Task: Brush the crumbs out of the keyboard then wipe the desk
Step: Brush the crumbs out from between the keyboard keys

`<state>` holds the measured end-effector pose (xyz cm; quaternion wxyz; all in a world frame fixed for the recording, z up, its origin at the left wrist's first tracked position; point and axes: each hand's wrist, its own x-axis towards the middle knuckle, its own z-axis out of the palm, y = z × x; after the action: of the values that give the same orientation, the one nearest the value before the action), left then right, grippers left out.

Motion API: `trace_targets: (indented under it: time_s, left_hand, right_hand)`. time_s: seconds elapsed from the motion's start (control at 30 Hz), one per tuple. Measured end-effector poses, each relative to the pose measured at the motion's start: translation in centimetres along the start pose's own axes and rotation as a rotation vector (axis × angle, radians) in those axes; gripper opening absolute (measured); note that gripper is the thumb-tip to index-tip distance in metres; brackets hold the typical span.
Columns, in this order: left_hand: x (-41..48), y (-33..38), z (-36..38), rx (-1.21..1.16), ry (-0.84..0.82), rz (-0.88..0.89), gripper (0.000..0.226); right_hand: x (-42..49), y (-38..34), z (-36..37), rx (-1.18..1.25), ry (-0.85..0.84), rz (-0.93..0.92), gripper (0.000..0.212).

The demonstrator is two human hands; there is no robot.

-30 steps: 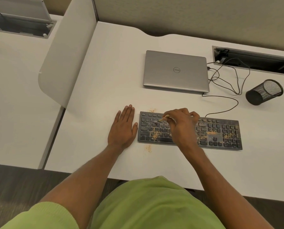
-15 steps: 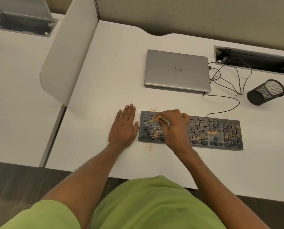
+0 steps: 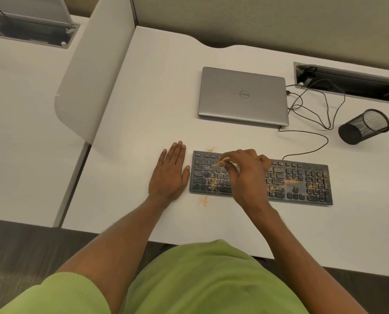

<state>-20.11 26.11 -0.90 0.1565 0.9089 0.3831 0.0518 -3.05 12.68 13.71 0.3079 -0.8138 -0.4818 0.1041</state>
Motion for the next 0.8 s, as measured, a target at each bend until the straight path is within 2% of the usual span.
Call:
trace_targets:
  time_s: [0.17,0.4,0.6,0.8]
  left_hand:
    - [0.0,0.1,0.0,-0.001,-0.007,-0.004,0.070]
    - [0.0,-0.1,0.1,-0.011,-0.002,0.005,0.070]
    - [0.0,-0.1,0.1,-0.012,-0.005,0.000,0.070]
    - [0.0,0.0,0.0,-0.012,-0.004,0.000,0.070]
  right_hand:
    - [0.2,0.0,1.0,-0.061,-0.101,-0.028,0.014]
    - [-0.4,2.5,-1.0,-0.262,-0.010,0.056,0.017]
    - [-0.2,1.1,-0.1,-0.062,0.012,0.031,0.016]
    - [-0.4,2.5,0.0,-0.133,0.003,0.086,0.016]
